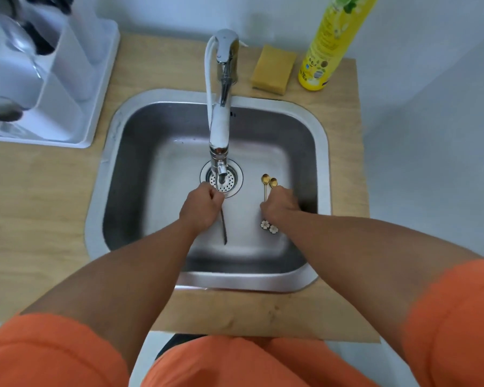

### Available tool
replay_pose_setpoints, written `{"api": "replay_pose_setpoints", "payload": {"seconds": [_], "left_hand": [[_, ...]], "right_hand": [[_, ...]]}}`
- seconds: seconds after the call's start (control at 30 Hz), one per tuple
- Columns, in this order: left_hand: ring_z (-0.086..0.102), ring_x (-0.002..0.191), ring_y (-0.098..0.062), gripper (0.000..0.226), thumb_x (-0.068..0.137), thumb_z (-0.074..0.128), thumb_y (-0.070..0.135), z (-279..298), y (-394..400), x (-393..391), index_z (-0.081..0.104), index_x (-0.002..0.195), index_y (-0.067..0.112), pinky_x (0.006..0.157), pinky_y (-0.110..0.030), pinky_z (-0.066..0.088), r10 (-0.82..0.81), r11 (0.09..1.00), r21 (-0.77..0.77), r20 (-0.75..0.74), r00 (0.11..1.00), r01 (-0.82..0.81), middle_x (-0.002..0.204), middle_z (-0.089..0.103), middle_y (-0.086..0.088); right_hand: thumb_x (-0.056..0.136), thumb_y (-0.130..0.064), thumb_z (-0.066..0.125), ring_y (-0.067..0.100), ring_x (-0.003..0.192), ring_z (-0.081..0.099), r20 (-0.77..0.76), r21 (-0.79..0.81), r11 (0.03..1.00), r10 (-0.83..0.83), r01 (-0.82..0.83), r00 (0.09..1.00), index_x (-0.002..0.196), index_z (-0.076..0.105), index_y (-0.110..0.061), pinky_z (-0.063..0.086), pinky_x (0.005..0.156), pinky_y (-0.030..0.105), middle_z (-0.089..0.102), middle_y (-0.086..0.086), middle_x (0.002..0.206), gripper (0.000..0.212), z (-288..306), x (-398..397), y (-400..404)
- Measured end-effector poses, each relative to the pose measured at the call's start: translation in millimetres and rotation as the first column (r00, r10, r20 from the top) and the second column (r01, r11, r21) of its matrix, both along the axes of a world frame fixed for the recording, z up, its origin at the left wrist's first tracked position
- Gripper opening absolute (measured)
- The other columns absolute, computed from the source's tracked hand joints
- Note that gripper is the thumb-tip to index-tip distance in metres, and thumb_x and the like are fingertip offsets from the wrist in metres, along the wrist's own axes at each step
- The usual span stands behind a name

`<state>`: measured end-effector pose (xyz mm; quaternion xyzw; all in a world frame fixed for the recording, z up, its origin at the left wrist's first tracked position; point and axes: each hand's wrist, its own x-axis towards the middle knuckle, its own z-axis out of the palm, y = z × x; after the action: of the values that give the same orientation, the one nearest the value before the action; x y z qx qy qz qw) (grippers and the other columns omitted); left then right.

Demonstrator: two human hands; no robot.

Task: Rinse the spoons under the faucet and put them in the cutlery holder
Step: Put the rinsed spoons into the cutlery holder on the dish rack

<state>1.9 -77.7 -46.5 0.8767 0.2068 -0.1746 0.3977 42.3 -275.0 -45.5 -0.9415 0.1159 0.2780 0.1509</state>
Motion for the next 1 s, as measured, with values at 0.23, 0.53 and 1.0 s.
{"api": "replay_pose_setpoints", "payload": {"seconds": [0.23, 0.53, 1.0], "left_hand": [[0.065, 0.075, -0.035, 0.013, 0.09, 0.054, 0.029, 20.3, 38.0, -11.7, 0.053, 0.083, 0.017, 0.067, -0.043, 0.052, 0.166, 0.984, -0.082, 0.101, 0.981, -0.158, 0.08, 0.067, -0.007], [0.064, 0.07, -0.026, 0.014, 0.097, 0.051, 0.03, 91.2, 105.7, -19.3, 0.05, 0.084, 0.028, 0.064, -0.044, 0.056, 0.192, 0.977, 0.01, 0.394, 0.899, -0.213, 0.078, 0.064, -0.004], [0.049, 0.065, -0.041, 0.006, 0.086, 0.051, 0.017, 239.6, 226.8, -20.5, 0.048, 0.085, 0.011, 0.059, -0.048, 0.047, 0.214, 0.924, 0.052, 0.749, 0.627, -0.378, 0.077, 0.054, -0.025]], "right_hand": [[0.078, -0.033, 0.066, 0.021, 0.064, 0.059, -0.066, 0.125, 0.989, 0.089, -0.08, 0.994, 0.075, 0.059, -0.013, 0.042, 0.052, 0.025, 0.061, 0.005, 0.076, 0.021, 14.1, -12.4, 26.7], [0.08, -0.026, 0.069, 0.017, 0.076, 0.068, 0.14, 0.432, 0.865, 0.217, -0.257, 0.966, 0.078, 0.071, -0.02, 0.057, 0.071, 0.034, 0.072, -0.005, 0.075, 0.007, 36.2, -45.0, 88.2], [0.076, -0.04, 0.062, 0.013, 0.068, 0.063, 0.433, 0.518, 0.759, 0.165, -0.395, 0.886, 0.073, 0.061, -0.028, 0.049, 0.061, 0.03, 0.065, -0.012, 0.065, 0.012, 90.6, -41.6, 175.2]]}}
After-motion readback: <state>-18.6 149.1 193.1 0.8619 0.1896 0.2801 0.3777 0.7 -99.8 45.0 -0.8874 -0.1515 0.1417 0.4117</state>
